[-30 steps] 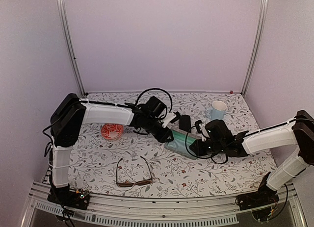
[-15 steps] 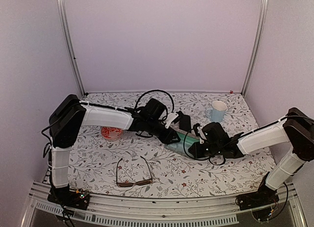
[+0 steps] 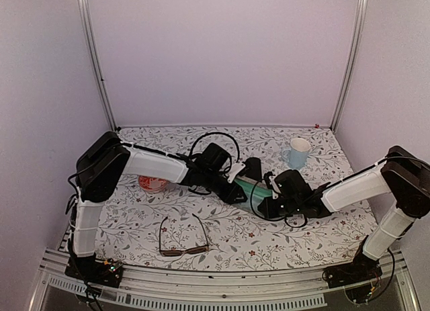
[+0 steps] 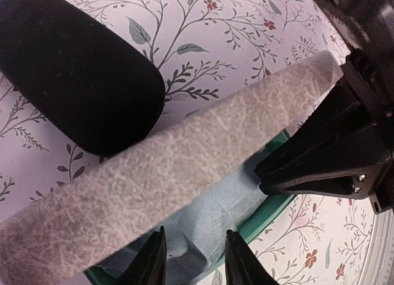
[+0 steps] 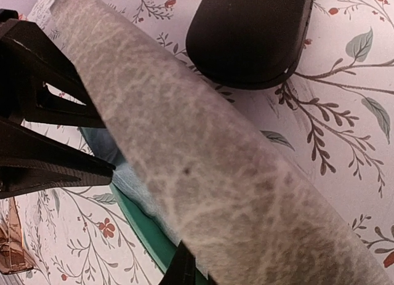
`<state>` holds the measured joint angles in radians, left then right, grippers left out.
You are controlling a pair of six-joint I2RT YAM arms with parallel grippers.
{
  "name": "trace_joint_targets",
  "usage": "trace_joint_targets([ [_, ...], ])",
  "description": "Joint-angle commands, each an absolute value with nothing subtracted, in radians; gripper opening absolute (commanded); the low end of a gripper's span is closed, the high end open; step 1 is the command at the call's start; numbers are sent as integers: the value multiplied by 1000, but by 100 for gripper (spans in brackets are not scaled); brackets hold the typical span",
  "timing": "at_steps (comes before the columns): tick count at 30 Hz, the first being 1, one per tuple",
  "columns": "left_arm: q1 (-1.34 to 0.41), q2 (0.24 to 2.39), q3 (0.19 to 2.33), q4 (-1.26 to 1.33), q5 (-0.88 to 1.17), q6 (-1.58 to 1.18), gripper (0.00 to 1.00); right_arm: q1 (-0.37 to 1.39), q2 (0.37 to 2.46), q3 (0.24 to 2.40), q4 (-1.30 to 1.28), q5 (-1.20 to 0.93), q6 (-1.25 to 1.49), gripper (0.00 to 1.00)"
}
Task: Organize the sunglasses
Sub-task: Smooth out the folded cleaning cloth near the sunglasses case.
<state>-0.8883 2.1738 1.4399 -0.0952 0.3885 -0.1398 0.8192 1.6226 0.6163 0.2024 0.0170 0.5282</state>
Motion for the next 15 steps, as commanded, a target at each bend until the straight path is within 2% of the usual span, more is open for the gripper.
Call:
trace_joint_targets([
  [1, -898, 2190, 1436, -91, 375, -133, 34, 825, 1649, 658, 182, 42, 544, 9],
  [15, -898, 2220, 1465, -187, 293, -84, 34, 825, 1652, 659, 135, 71, 568, 7],
])
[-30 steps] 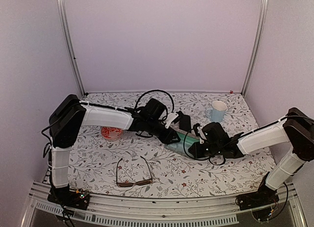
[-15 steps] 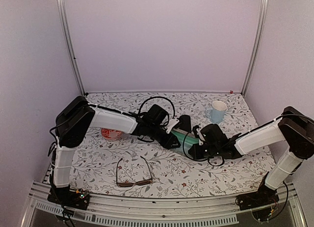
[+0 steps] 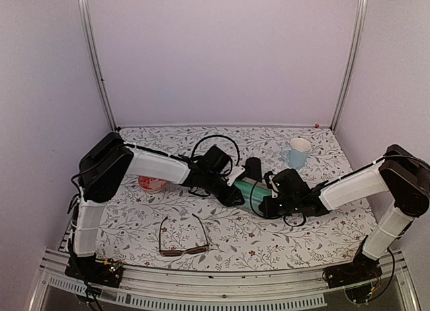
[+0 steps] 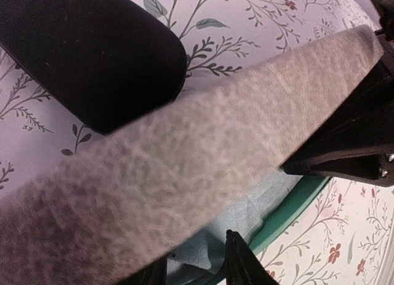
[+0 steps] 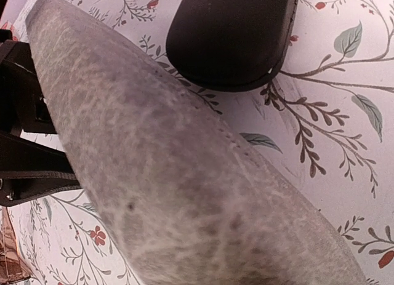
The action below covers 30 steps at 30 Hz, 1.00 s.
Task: Organize the sunglasses
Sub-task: Smooth out the folded cleaning cloth near the sunglasses case.
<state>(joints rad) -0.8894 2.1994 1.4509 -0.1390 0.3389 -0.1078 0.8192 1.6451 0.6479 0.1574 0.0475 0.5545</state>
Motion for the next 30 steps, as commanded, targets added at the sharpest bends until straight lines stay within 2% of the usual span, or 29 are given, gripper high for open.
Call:
trace_joint_targets([
  [1, -898, 2216, 1465, -188, 287, -83, 34, 826, 1652, 658, 132, 74, 571, 7],
  [20, -894, 2160, 1501, -208, 241, -52, 37, 825, 1570, 626, 92, 90, 579, 6],
  [30, -883, 2083, 1444, -163, 321, -68, 39, 826, 1458, 589, 131, 3, 537, 12],
])
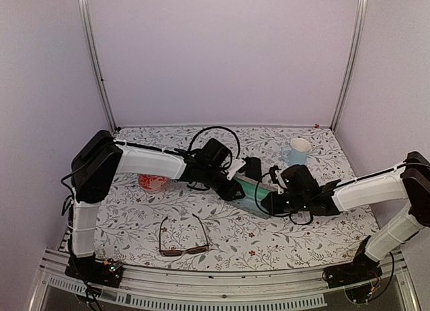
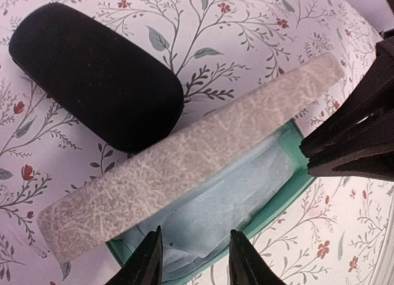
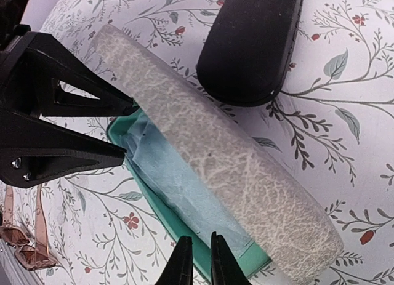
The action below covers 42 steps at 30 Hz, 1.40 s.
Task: Organize the sunglasses
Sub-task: Smooth out the folded cleaning cloth near the sunglasses case, then pick up the sunglasses from the center of the board.
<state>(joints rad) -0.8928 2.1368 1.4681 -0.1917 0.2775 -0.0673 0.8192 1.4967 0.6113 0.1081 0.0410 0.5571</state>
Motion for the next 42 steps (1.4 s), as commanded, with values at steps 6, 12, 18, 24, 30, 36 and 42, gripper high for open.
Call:
trace_joint_targets([
  [6, -871, 2026, 1403, -147, 310, -85, 39, 825, 1396, 563, 126, -8, 537, 14],
  [12, -844, 1885, 1302, -132, 205, -116, 46, 825, 1327, 595, 42, -1, 511, 18],
  [18, -792, 1763, 1177, -93, 126, -158, 56, 821, 1270, 655, -51, 55, 473, 28],
  [24, -742, 1690, 1106, -62, 121, -211, 58, 753, 1289, 733, -101, 58, 446, 39],
  [30, -735, 1643, 1055, -63, 107, -221, 62, 710, 1367, 810, -119, 52, 410, 45],
  [36, -744, 1556, 949, -79, 129, -256, 69, 711, 1378, 808, -100, -24, 387, 57],
  [42, -787, 1425, 813, -179, 22, -344, 70, 780, 1331, 783, -80, -65, 362, 68],
])
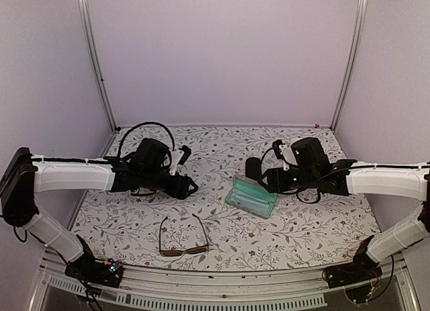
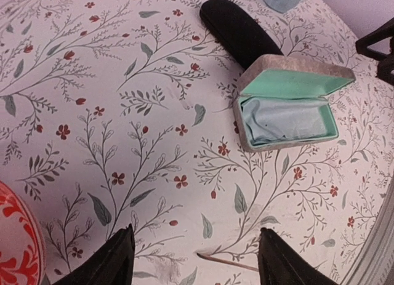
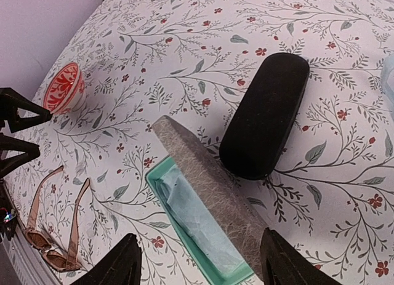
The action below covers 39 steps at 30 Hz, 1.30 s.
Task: Organize the sunglasses
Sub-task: Pick up the sunglasses from the center of the board.
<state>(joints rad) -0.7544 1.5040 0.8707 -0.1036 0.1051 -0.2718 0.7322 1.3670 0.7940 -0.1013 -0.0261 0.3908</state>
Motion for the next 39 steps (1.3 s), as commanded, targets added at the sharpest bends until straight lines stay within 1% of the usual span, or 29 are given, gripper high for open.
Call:
trace_joint_targets([
  [1, -797, 1404, 799, -204, -7, -360, 70, 800, 1336, 787, -83, -68, 362, 68],
  [6, -817, 1318, 716, -253, -68, -435, 70, 916, 1435, 825, -73, -98, 396, 69],
  [12, -817, 1224, 633, -268, -121, -494, 70, 1056, 1637, 965, -47, -152, 439, 70],
  [21, -813, 1153, 572, -287, -162, -539, 72, 1111, 1879, 1170, -93, -246, 475, 69],
  [26, -813, 1144, 571, -277, -167, -524, 72, 1115, 1959, 1238, -125, -281, 478, 62],
  [35, -811, 1146, 567, -258, -162, -502, 72, 1118, 2036, 1321, -213, -273, 493, 36],
  [39, -811, 1157, 569, -254, -157, -497, 73, 1122, 2057, 1355, -263, -234, 501, 31],
])
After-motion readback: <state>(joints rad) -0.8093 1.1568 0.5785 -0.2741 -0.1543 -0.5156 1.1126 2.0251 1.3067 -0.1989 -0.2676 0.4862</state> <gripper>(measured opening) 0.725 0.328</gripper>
